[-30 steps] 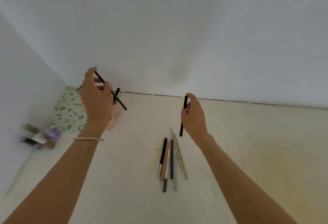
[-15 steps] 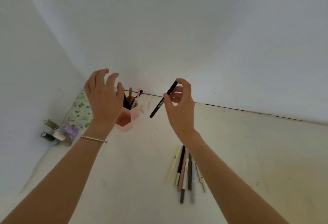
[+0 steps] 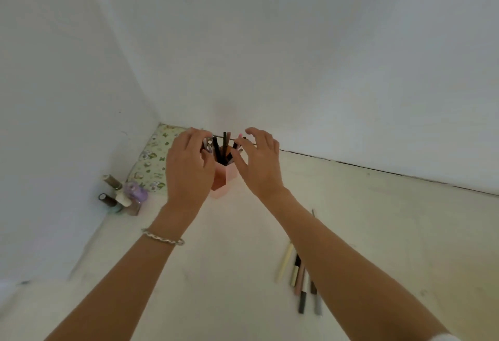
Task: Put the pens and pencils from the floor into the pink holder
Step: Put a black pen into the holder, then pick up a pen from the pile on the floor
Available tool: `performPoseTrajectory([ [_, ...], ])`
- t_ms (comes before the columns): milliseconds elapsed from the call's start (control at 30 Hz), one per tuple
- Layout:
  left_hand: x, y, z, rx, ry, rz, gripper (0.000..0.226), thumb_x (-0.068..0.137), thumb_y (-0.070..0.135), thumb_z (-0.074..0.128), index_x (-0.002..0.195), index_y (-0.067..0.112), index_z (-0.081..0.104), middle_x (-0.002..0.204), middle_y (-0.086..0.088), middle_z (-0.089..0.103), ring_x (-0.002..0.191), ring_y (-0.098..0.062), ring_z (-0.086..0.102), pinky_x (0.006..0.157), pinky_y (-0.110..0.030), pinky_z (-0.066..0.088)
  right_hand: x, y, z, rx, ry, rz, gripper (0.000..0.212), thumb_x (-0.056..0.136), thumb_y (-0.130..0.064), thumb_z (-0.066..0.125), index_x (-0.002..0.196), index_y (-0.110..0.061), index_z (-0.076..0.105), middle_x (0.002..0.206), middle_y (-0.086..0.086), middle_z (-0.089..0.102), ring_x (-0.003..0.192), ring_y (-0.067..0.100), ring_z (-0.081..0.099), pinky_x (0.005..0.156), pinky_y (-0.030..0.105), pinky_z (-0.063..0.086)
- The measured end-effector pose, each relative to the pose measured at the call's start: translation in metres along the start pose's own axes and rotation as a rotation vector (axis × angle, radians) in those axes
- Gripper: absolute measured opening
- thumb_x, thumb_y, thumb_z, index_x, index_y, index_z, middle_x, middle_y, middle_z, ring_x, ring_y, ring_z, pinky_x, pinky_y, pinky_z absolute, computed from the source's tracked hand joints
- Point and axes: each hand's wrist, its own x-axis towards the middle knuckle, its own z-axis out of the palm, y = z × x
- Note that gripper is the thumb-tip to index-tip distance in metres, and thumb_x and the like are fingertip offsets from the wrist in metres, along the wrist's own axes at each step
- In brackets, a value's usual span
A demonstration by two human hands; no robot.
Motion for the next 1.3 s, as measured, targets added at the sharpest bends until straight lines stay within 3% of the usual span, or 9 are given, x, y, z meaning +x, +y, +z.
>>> performPoseTrajectory([
  [100,-0.025,0.022,0.016,-0.029,-0.087,-0.011,0.029,0.08,-0.004,0.058,0.105,0.009,0.066,0.106,-0.005,0.063,0.093,-0.023,0.061,0.076,-0.035,0.053,0.001,0.012,-0.022,0.098,0.092,0.071,0.03,0.093,-0.017,0.056,0.122,-0.011,0.062,0.127,0.009,0.057,0.114,0.025,0.053,0.096,0.037,0.038],
  [300,-0.1,0.079,0.076,0.032,-0.892,-0.317,0.018,0.089,0.021,0.055,0.105,0.02,0.063,0.105,0.002,0.068,0.098,-0.019,0.063,0.086,-0.032,0.052,-0.02,0.058,-0.079,0.233,0.261,0.343,0.031,0.09,-0.001,0.048,0.117,-0.012,0.058,0.116,-0.001,0.059,0.089,0.007,0.054,0.087,0.032,0.045],
  [400,-0.13,0.1,0.095,0.151,-1.033,-0.307,0.024,0.093,0.024,0.054,0.114,0.015,0.056,0.112,-0.003,0.063,0.103,-0.023,0.062,0.084,-0.031,0.05,-0.045,0.081,-0.101,0.217,0.244,0.422,0.032,0.089,0.003,0.047,0.112,-0.013,0.062,0.111,-0.002,0.06,0.089,0.005,0.055,0.08,0.017,0.043],
  [500,-0.149,0.115,0.105,0.255,-1.03,-0.206,0.022,0.097,0.023,0.05,0.116,0.012,0.048,0.114,-0.007,0.059,0.101,-0.026,0.062,0.08,-0.033,0.049,-0.073,0.103,-0.119,0.17,0.214,0.49,0.031,0.088,0.003,0.047,0.107,-0.014,0.064,0.106,-0.004,0.063,0.087,0.001,0.055,0.075,0.006,0.04],
  [733,-0.145,0.107,0.11,0.088,-1.062,-0.305,0.026,0.091,0.02,0.063,0.112,0.009,0.053,0.108,-0.01,0.064,0.094,-0.026,0.062,0.079,-0.033,0.049,-0.116,0.124,-0.127,0.164,-0.133,0.748,0.023,0.092,-0.009,0.047,0.104,-0.017,0.064,0.079,-0.01,0.06,0.062,0.002,0.053,0.061,0.021,0.042],
  [933,-0.109,0.098,0.102,-0.181,-0.804,-0.493,0.029,0.088,0.013,0.07,0.113,0.015,0.056,0.09,-0.004,0.066,0.08,-0.025,0.068,0.081,-0.043,0.057,-0.148,0.119,-0.113,-0.016,-0.626,0.882,0.026,0.092,-0.011,0.052,0.116,-0.004,0.058,0.117,0.01,0.062,0.104,0.027,0.061,0.084,0.031,0.048],
  [1067,-0.101,0.097,0.096,-0.264,-0.677,-0.485,0.034,0.09,0.011,0.066,0.121,0.017,0.054,0.087,0.0,0.064,0.078,-0.022,0.067,0.076,-0.037,0.056,-0.158,0.104,-0.099,-0.049,-0.598,0.902,0.023,0.09,0.0,0.046,0.112,-0.002,0.054,0.112,0.014,0.061,0.1,0.03,0.06,0.08,0.036,0.05],
  [1200,-0.11,0.095,0.096,-0.303,-0.632,-0.502,0.036,0.091,0.01,0.064,0.124,0.019,0.053,0.086,0.003,0.062,0.077,-0.018,0.065,0.069,-0.03,0.053,-0.152,0.098,-0.092,-0.013,-0.589,0.909,0.022,0.089,0.003,0.048,0.108,0.001,0.058,0.112,0.015,0.06,0.092,0.027,0.058,0.068,0.029,0.041],
  [1300,-0.115,0.093,0.096,-0.336,-0.627,-0.517,0.037,0.091,0.01,0.065,0.125,0.019,0.054,0.086,0.004,0.062,0.076,-0.016,0.065,0.065,-0.025,0.052,-0.15,0.099,-0.089,0.01,-0.595,0.895,0.013,0.088,0.004,0.049,0.09,-0.005,0.057,0.102,0.015,0.047,0.063,0.018,0.045,0.052,0.024,0.033],
])
